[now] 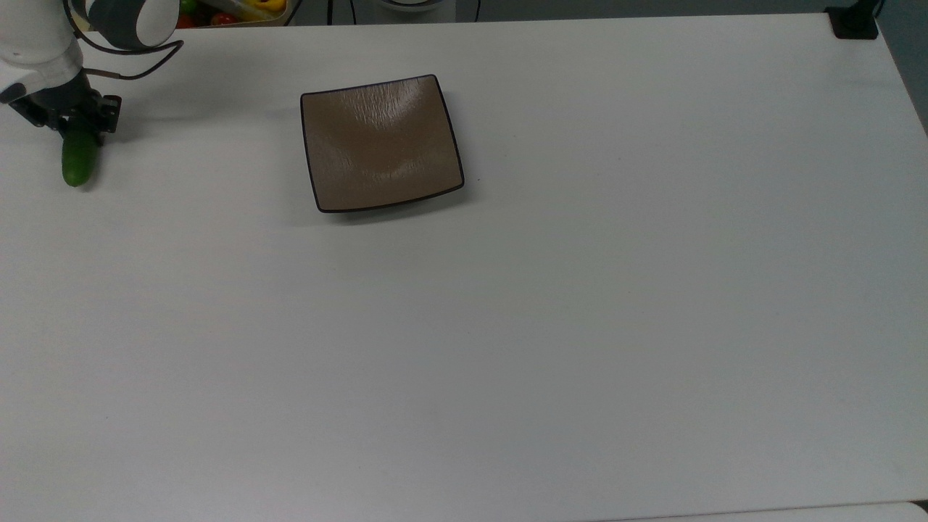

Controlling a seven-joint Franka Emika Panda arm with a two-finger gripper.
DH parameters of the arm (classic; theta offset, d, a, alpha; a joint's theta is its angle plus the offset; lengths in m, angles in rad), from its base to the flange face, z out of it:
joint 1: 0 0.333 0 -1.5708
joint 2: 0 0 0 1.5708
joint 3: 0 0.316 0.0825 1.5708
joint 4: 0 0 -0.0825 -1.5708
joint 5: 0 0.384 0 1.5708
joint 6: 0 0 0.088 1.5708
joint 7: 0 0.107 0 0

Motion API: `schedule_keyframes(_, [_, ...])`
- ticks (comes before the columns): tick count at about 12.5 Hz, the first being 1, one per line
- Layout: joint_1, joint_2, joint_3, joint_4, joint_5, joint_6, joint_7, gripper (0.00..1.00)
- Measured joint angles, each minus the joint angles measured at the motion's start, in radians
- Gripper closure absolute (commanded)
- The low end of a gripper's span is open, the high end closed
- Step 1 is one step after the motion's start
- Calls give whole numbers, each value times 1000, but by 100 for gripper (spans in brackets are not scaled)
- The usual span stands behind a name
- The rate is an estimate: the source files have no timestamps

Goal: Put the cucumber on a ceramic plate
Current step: 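Lower the gripper around the cucumber and close on it, then lift the cucumber and carry it toward the brown plate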

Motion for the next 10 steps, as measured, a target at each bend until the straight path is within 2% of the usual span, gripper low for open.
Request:
schedule_keyframes(2, [8,-28,0,9,0,-46,0,100])
schedule_keyframes(6, [85,-194,6,27,10,-242,1,99])
schedule_keyframes(10, [187,-363,9,53,88,-466,1,98])
